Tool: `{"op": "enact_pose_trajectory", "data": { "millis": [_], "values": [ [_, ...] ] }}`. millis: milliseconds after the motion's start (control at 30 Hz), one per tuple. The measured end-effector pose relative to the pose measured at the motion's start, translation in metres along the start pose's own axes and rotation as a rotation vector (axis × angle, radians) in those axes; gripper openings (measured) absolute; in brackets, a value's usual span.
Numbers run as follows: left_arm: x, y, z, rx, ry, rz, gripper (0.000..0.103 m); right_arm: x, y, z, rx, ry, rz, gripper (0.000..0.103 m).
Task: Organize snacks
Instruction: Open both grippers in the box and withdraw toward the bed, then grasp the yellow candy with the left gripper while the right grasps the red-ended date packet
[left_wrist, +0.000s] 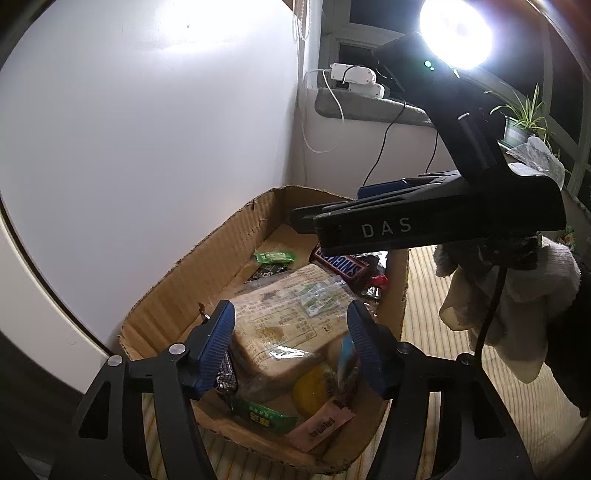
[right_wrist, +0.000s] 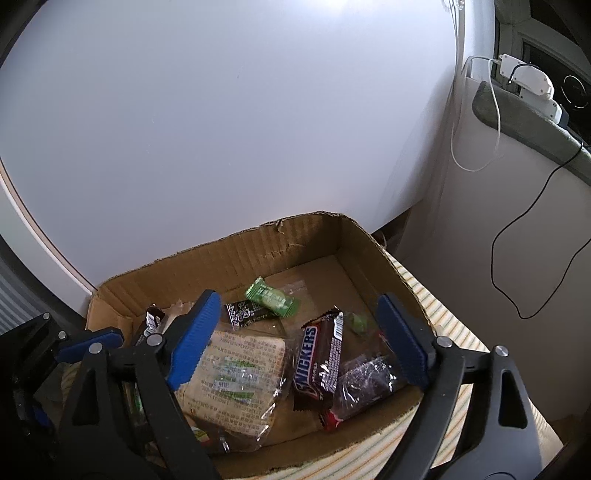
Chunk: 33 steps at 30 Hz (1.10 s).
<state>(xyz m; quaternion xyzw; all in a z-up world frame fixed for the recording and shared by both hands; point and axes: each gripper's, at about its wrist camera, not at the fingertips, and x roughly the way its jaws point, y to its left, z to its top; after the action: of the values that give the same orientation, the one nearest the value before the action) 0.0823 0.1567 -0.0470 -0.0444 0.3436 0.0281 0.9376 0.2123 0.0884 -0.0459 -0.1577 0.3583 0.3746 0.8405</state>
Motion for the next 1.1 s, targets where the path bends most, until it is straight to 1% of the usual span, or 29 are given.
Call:
{"op": "enact_pose_trajectory", "data": {
  "millis": [300,600,767,1000,1100],
  "values": [
    [-0.016,-0.011,-0.001,0.014,-0.022,-0.007,0.063,-0.024,-0.005,-0.004,0.021,-0.022,-0.024,0.089],
    [-0.032,-0.034,-0.004,0.037,-0.046,-0.028,0.063,-0.070,-0.018,-0.025,0.044,-0.067,-0.050,0.089],
    [-0.034,-0.052,-0.007,0.053,-0.044,-0.066,0.063,-0.096,-0.040,-0.045,0.075,-0.086,-0.075,0.089],
    [-0.027,-0.082,-0.010,0.072,-0.025,-0.134,0.062,-0.131,-0.083,-0.082,0.152,-0.091,-0.143,0.089],
    [-0.021,-0.096,-0.013,0.082,-0.007,-0.171,0.059,-0.147,-0.104,-0.101,0.191,-0.090,-0.171,0.089]
  ]
}}
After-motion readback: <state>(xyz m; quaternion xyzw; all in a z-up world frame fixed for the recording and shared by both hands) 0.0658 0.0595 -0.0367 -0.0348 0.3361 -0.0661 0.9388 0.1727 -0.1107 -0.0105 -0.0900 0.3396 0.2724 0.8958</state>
